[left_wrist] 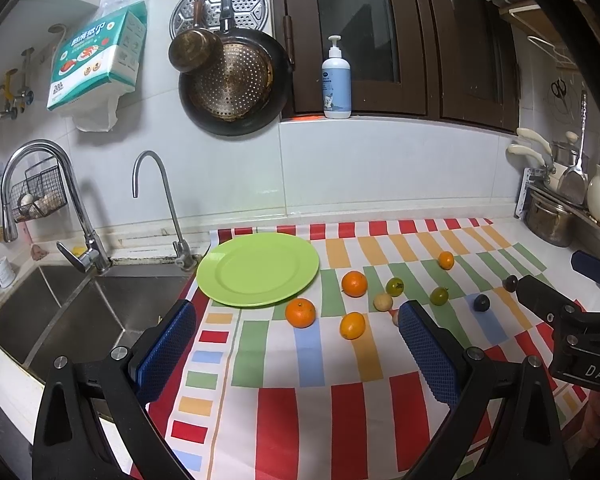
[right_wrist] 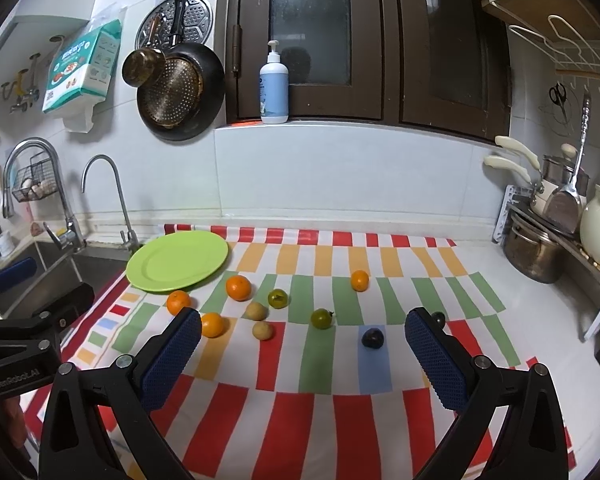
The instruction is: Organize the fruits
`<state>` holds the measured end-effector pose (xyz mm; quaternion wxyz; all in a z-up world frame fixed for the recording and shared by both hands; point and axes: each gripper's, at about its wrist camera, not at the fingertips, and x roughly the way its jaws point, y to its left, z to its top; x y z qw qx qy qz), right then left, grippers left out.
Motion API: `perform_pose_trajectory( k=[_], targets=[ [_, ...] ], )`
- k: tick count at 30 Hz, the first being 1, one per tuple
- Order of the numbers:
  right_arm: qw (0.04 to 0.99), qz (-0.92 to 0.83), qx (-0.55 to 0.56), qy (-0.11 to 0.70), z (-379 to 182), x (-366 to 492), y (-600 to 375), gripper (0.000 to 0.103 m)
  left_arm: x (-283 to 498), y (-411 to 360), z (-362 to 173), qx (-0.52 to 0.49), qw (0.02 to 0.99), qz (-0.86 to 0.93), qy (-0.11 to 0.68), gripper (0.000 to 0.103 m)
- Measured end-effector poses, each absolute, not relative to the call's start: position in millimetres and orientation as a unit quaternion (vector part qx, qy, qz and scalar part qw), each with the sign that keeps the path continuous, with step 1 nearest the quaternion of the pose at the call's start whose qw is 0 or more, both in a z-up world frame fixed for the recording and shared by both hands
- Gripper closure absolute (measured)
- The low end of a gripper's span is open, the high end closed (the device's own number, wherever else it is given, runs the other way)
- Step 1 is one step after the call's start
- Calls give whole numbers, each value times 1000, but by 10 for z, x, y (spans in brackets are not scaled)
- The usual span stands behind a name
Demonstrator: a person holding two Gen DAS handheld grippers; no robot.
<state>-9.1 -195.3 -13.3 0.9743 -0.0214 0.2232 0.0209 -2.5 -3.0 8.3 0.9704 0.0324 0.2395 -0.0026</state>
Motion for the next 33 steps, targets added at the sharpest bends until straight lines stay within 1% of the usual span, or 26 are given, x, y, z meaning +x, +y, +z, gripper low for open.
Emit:
perform_pose_trajectory(
  k=[33],
  targets=[
    [975,24,-25,219,-129,-91,-1879,1,-30,-13,103,32,972,-8,234,0]
  ],
)
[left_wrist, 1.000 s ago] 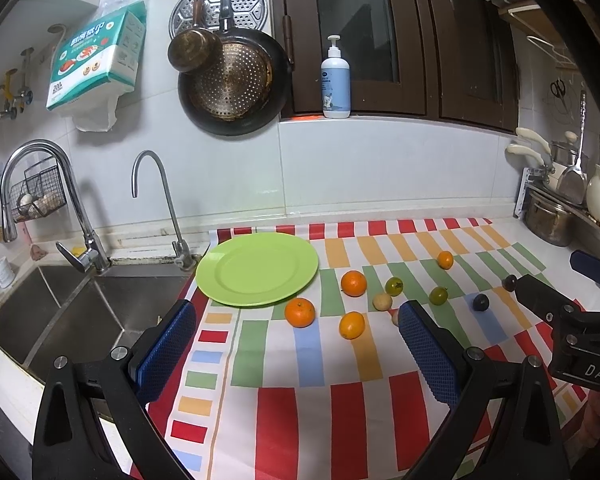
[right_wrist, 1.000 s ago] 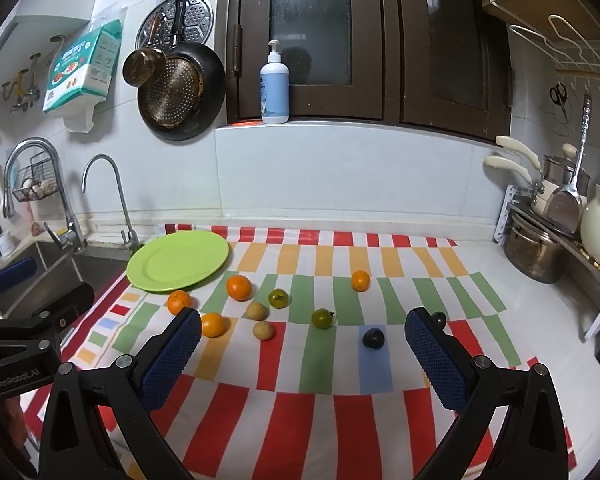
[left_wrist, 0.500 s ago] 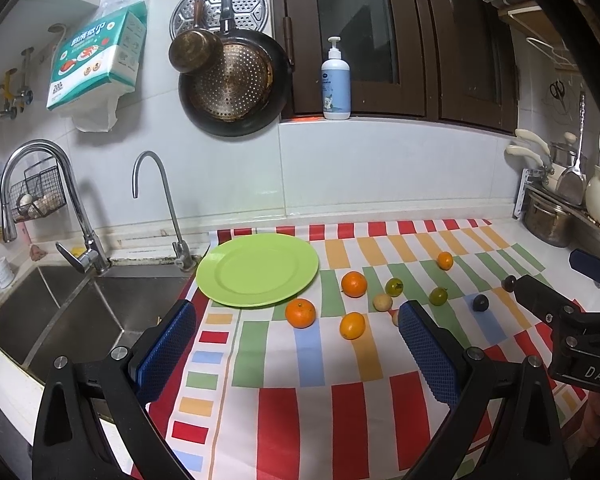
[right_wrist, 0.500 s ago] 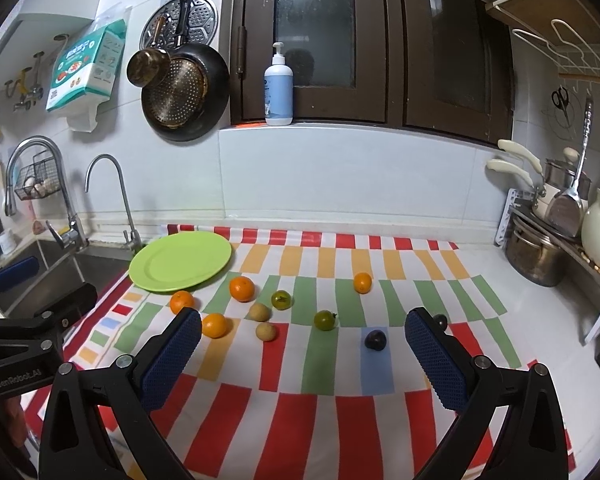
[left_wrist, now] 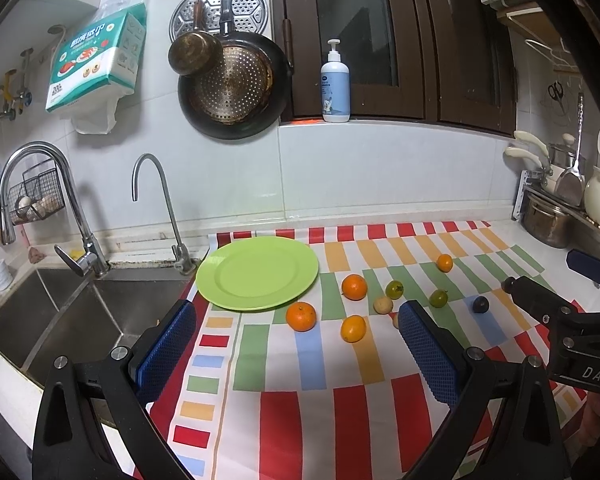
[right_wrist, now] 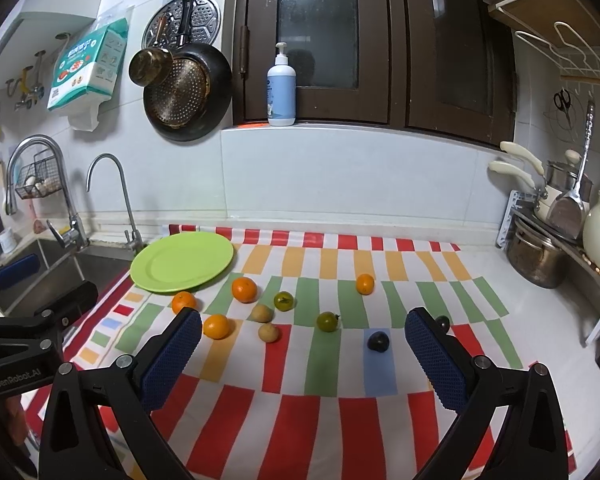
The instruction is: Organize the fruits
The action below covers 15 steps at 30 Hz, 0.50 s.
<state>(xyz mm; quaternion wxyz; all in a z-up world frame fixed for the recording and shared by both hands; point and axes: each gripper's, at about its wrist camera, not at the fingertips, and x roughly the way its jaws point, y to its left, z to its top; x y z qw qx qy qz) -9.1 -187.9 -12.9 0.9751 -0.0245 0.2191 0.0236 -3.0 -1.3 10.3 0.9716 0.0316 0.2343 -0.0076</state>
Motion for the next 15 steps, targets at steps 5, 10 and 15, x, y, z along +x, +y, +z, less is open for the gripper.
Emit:
perform_pose_trajectory(
  k=[5,10,15],
  targets=[
    [975,23,-24,219,-131,-87,-1871,1,-15,-7,112,32,972,-7,234,1],
    [975,24,-25,220,-123,-75,-1847,1,21,6,117,33,972,-9,234,2],
    [974,27,-27,222,-142,-55,-1764,1,69,15,93,35,971,-11,237,2]
  ],
)
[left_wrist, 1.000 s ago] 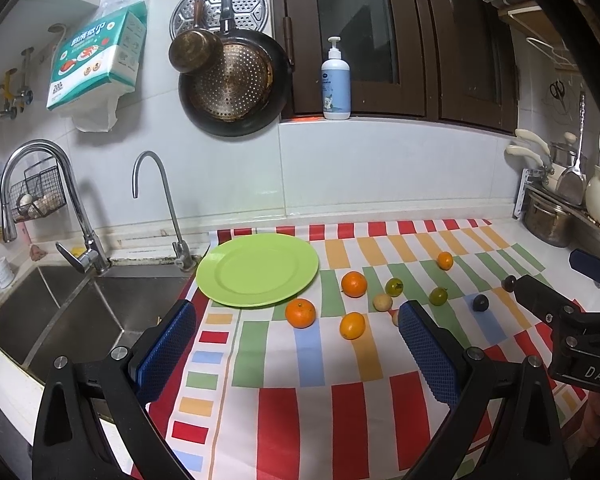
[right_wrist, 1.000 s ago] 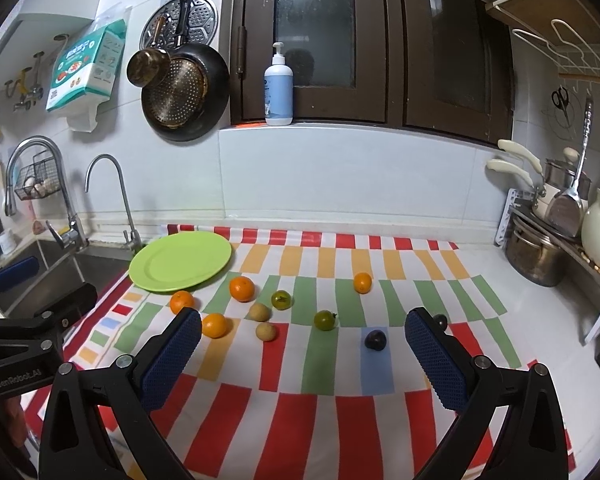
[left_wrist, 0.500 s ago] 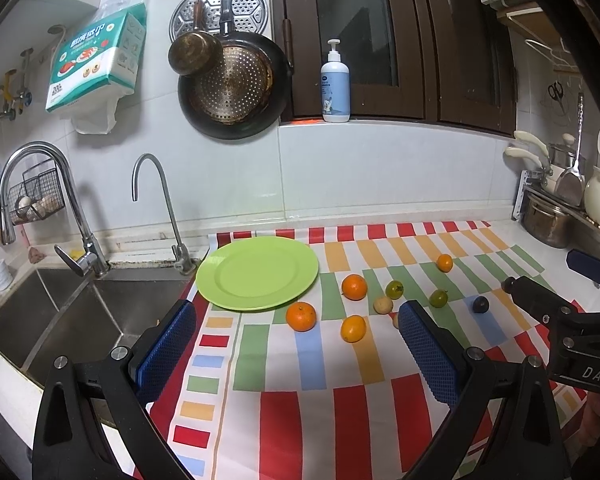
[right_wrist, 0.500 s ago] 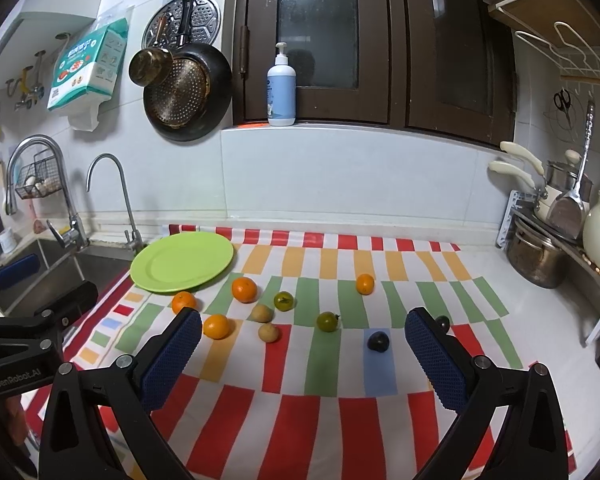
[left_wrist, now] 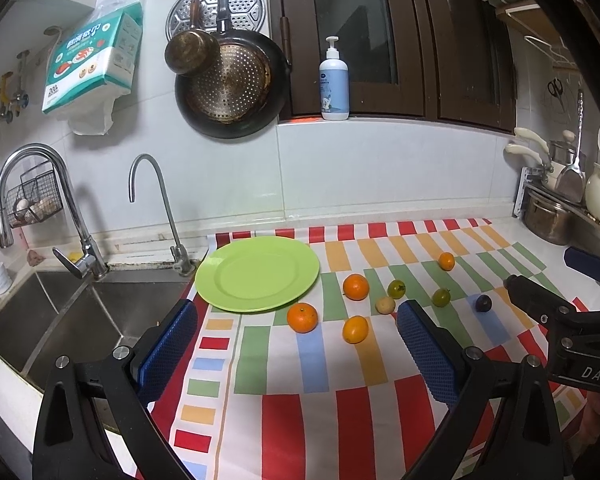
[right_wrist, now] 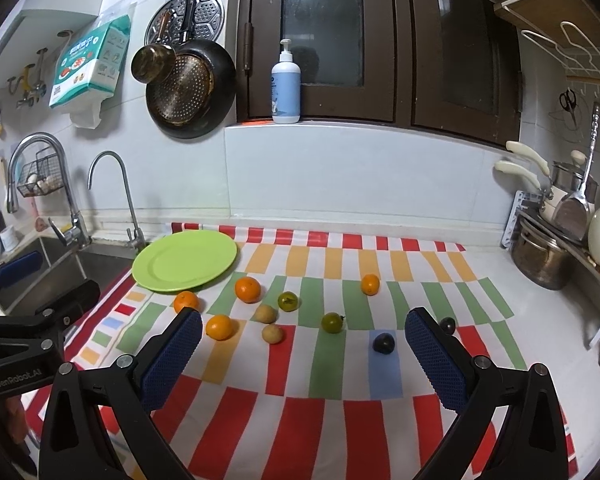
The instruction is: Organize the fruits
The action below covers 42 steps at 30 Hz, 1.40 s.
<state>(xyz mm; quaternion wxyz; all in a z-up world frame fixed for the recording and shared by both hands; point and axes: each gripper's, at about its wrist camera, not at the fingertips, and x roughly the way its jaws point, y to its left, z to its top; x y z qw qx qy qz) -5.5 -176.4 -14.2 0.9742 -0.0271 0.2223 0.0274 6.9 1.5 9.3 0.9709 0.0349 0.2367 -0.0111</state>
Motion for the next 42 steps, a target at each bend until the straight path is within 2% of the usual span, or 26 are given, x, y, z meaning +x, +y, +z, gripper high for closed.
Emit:
perform_pose_trajectory(
  k=[7,16,35,42],
  targets=[
    [973,30,-27,228,-161,15,-1745,1,105,7,23,37,970,-15,238,2],
    [970,46,-43,234,-206,186,-1776,1,240,-47,-75,55,967,-40,245,11],
    [939,104,-57,322,-674,899,-1718,31,851,-226,-498,100,941,-123,299,36],
    [923,120,-56,362,-911,1142,-1708,41,1080,-321,-759,114,921,-156,338,40]
  ],
)
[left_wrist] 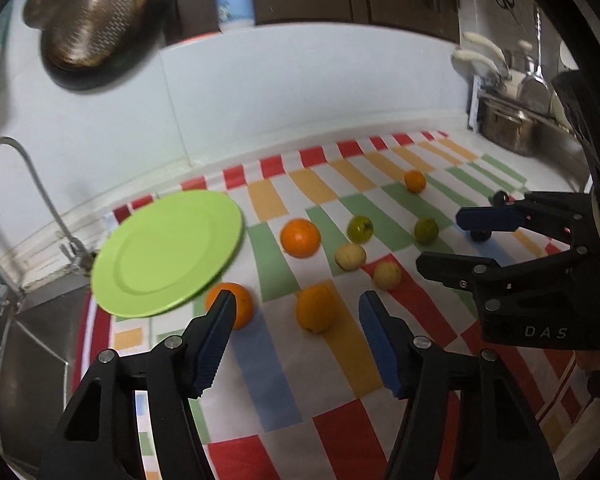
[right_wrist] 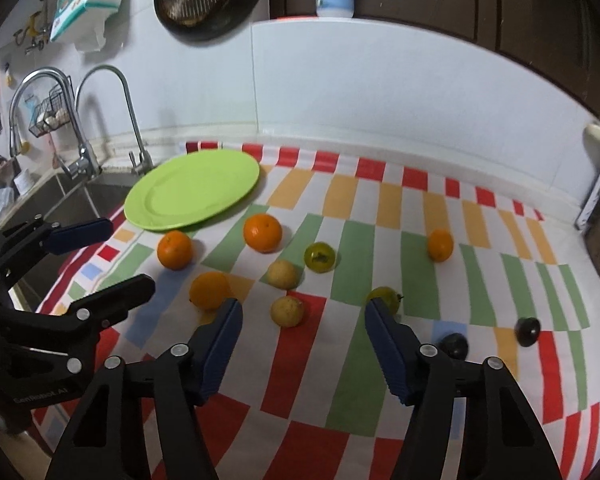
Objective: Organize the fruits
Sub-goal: 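Grasp the orange with the left tool while the right tool grasps a pale kumquat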
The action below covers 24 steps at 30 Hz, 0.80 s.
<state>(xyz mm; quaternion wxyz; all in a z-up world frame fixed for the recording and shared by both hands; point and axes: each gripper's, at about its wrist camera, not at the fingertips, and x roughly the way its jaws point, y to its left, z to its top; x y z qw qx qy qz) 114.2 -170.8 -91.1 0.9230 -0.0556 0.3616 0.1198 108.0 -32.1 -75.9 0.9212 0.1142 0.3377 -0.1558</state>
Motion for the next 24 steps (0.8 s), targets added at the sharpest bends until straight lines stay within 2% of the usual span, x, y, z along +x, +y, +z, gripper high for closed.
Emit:
perform_pose_trajectory(
  k=[3,5,12,24],
  targets=[
    [917,126,-59,374,-1003,1224,-1683,45,1164,-328,-866,106,915,-168,350,40],
    [913,132,-60,382,-1071,1274,-1670,47,1231,-325,-940,101,910,-175,363,45],
    [901,145,-66,404,-1246,1392,-1628,56,1371,-350,-1136,99,896,-191,389,50],
    [888,163,-42,427,-1379,1567,-1633,65,1575,-370,-1247,80,883,-203,415,59]
  ],
)
